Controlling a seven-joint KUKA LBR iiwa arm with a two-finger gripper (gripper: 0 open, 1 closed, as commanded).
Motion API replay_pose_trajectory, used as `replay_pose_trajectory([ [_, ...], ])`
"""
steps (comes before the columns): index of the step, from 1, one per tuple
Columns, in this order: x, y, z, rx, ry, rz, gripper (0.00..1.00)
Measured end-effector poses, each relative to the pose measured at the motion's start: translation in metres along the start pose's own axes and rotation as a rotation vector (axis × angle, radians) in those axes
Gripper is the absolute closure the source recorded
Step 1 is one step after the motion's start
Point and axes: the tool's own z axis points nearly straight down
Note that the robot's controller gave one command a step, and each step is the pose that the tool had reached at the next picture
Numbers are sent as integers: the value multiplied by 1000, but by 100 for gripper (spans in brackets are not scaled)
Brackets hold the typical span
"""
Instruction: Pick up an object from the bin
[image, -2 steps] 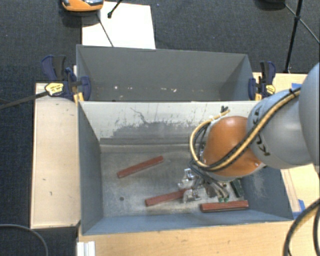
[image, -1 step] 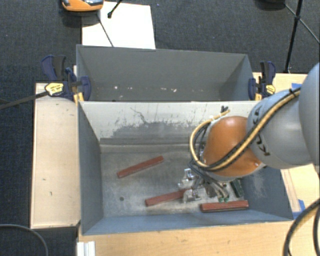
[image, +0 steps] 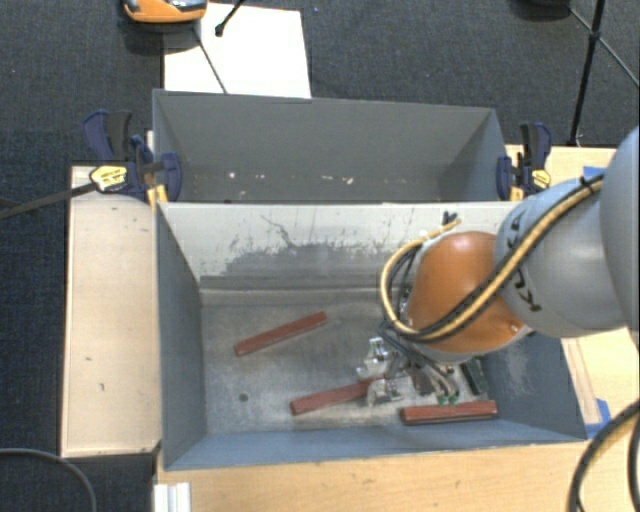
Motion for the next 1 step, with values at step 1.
replay_pose_trajectory([
  [1, 3, 1, -13, -1, 13, -1, 100],
])
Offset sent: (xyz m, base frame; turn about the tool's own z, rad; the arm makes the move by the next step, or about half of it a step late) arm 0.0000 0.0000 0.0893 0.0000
